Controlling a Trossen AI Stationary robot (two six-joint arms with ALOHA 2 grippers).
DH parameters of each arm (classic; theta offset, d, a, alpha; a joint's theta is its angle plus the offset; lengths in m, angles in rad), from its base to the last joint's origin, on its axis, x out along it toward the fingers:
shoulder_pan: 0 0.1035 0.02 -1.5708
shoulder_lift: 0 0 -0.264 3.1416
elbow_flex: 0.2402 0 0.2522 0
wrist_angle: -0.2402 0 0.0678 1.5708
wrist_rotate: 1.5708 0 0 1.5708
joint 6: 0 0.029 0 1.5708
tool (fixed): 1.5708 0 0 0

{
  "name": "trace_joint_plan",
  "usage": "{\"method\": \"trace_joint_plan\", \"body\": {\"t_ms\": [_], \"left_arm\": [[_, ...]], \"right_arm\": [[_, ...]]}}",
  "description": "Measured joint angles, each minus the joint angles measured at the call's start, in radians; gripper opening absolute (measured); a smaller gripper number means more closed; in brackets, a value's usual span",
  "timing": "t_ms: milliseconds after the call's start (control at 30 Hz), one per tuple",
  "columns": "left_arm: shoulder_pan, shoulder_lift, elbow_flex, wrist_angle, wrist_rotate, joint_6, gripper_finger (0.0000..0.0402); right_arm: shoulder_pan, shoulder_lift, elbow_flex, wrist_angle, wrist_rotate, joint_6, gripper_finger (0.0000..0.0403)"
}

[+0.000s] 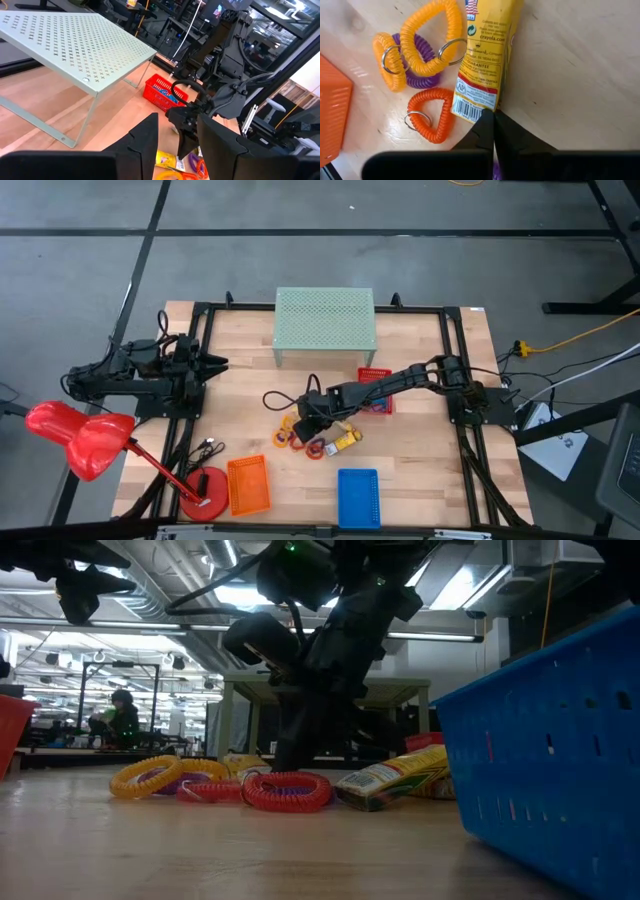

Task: Pick & Place Office Desk Supplies
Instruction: Put the crayon box into the blue basket

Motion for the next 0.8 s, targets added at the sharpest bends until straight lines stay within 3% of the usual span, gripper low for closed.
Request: {"method": "trace_joint_plan", "body": {"t_ms": [367,800], "left_arm": [[0.0,0.0,0.0,0.0,0.0,-0.004,0.0131],[0.0,0.0,-0.001,0.0,-0.004,0.001,0.0131]], "right_arm": [[0.0,-0.024,-0.003,-0.018,-0.015,0.003,0.0001],[0.009,-0.282,-0.001,-0.167,0.087,-0.009,0.0]]}}
